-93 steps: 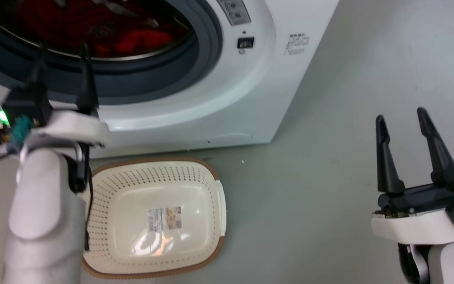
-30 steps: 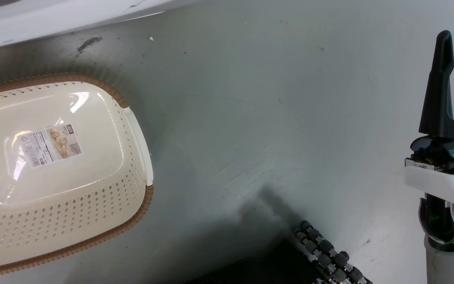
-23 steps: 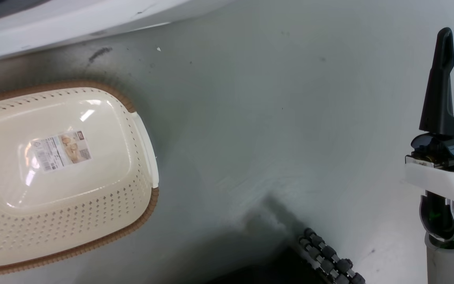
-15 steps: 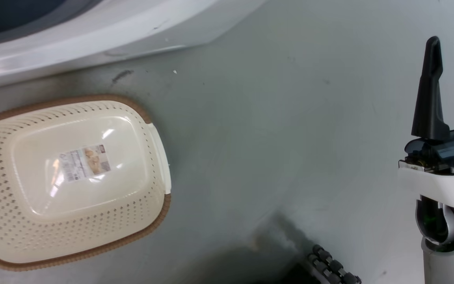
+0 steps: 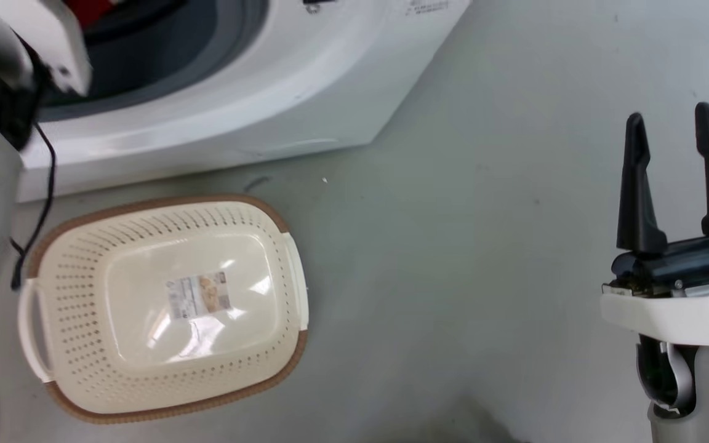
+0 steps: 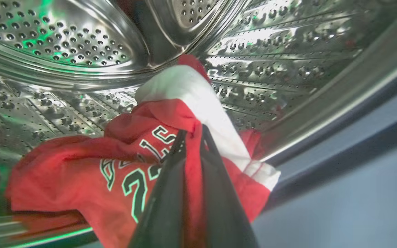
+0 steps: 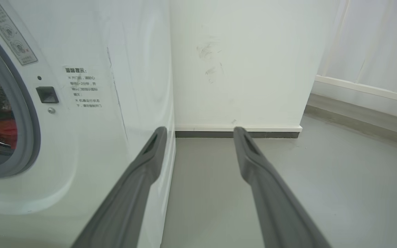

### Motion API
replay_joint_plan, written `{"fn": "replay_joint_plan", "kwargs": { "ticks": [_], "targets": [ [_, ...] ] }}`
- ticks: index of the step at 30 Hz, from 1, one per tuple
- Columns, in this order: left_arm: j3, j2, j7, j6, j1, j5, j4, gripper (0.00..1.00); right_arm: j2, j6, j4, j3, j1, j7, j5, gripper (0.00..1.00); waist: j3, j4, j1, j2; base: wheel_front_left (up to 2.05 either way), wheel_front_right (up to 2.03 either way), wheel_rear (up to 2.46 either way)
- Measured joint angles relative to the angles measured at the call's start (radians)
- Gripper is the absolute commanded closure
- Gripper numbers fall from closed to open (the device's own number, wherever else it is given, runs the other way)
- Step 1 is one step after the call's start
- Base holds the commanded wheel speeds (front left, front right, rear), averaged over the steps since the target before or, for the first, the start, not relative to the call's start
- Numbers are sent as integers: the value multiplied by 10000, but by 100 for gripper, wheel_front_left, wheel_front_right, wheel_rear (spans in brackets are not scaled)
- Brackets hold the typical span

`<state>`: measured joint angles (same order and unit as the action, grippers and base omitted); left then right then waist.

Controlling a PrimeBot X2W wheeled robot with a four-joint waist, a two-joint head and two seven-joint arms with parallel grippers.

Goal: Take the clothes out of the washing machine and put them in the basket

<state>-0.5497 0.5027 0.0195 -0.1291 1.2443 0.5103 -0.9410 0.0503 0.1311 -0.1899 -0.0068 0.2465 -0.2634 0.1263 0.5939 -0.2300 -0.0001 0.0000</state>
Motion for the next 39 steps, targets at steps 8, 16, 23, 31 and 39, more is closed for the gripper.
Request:
{"fn": "replay_joint_plan", "kwargs": {
  "ticks": [8, 16, 23, 31, 39],
  "targets": [
    [-309, -192, 1365, 0, -2305, 414, 696, 100, 0, 0, 301, -4, -812, 0, -426, 0, -1447, 511, -1, 0, 0, 0, 0],
    [-437, -196, 1954, 104, -4347, 711, 1877, 100, 0, 0, 548, -6, -1622, 0, -675, 0, -2883, 1051, -2, 0, 0, 0, 0],
    [-708, -165, 1875, 462, -6128, 855, 3254, 100, 0, 0, 675, 23, -2265, -2, -871, 0, -4007, 1505, -2, 0, 0, 0, 0],
    [-1174, -38, 1482, 953, -8061, 1011, 4982, 100, 2, 0, 838, 8, -2878, 0, -911, 0, -5011, 1924, -2, 0, 0, 0, 0],
    [-1664, -21, 1037, 1172, -9193, 1097, 6019, 100, 2, 0, 913, 48, -2991, 0, -888, 0, -5309, 2088, -1, 0, 0, 0, 0]
  ]
}}
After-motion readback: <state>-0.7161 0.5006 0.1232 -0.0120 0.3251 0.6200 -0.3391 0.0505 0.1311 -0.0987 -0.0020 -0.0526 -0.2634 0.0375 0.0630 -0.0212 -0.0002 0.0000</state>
